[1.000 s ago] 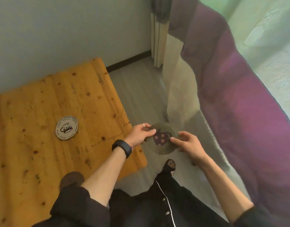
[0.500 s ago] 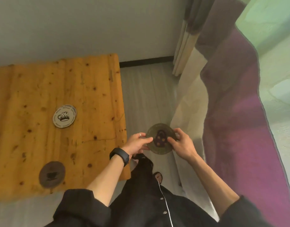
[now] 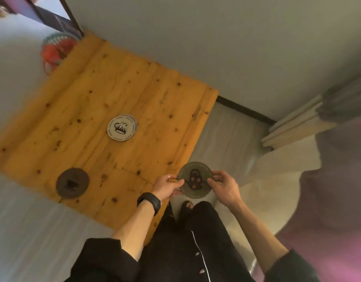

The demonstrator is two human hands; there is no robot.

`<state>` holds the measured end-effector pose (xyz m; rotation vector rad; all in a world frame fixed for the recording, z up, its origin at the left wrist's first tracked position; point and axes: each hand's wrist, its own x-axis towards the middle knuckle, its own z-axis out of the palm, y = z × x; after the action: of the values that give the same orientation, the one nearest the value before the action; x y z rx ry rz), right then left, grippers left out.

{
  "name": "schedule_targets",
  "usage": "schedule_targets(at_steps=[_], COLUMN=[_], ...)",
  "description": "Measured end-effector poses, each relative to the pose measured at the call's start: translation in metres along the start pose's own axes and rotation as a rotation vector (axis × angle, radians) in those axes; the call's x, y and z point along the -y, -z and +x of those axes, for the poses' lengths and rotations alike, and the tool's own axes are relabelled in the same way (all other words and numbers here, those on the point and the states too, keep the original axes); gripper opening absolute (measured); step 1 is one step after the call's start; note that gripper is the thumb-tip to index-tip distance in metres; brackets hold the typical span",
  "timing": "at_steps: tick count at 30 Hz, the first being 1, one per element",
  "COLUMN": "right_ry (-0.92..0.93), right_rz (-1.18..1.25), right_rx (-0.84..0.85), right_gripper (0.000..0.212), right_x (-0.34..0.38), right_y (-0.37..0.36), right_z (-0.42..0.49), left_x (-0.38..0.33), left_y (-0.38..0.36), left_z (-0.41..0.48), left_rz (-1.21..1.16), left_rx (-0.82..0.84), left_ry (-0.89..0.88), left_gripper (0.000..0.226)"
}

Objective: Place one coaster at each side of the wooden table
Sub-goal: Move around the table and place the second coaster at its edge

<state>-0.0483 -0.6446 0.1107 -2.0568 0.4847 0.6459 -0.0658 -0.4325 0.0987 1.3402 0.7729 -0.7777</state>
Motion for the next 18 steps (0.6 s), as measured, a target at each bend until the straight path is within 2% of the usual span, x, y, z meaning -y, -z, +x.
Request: schedule_targets(at_steps=[8,14,18], right_ry=[0.21,0.366,0.457], right_rz=[-0.321,-0.565,-0.723], right_rx=[0.191,0.393,0.532], right_gripper=[0.018,0.023,0.021], right_x=[0.062,0.099,0.115], right_y=[0.004,0.002,-0.002], right_z=[0.115,0.213,0.255], left_x=[-0.024,-0.05,-0.054], left_y=[0.0,-0.038,-0.074], left_z=[0.039,0.081,0.104], left_rz=[-0.207,-0.526,-0.72], left_rx=[-0.284,-0.538,-0.77], left_ry=[0.029,0.104,0.158], left_gripper=[0.033,0.032,0.029])
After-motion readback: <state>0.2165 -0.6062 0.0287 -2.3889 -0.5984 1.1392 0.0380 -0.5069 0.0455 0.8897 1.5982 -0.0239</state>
